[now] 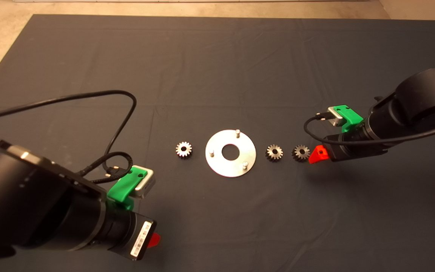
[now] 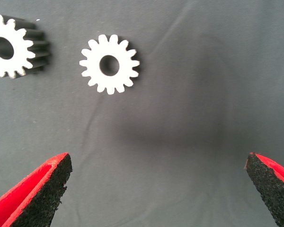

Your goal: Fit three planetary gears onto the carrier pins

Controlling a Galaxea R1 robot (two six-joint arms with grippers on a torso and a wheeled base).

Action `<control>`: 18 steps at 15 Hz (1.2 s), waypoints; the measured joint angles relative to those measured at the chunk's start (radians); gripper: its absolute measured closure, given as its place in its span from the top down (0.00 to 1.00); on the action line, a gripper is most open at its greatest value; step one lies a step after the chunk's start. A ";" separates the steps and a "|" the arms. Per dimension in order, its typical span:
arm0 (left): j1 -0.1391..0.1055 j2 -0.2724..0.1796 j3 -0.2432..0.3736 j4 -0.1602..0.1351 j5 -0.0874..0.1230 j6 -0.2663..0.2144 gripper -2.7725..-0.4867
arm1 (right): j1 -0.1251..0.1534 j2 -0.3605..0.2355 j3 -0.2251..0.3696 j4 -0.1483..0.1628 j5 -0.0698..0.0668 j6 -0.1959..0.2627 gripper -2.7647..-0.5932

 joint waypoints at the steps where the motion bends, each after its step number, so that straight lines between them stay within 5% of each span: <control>1: 0.000 0.000 0.000 0.000 0.000 0.000 0.50 | 0.000 -0.002 0.000 -0.004 0.000 -0.001 0.99; 12: 0.000 0.000 0.000 0.000 0.000 0.000 0.50 | -0.067 -0.001 -0.039 -0.074 0.000 -0.015 0.96; 18: 0.000 -0.003 0.000 0.000 0.000 0.000 0.50 | -0.100 0.057 -0.082 -0.102 0.001 -0.015 0.96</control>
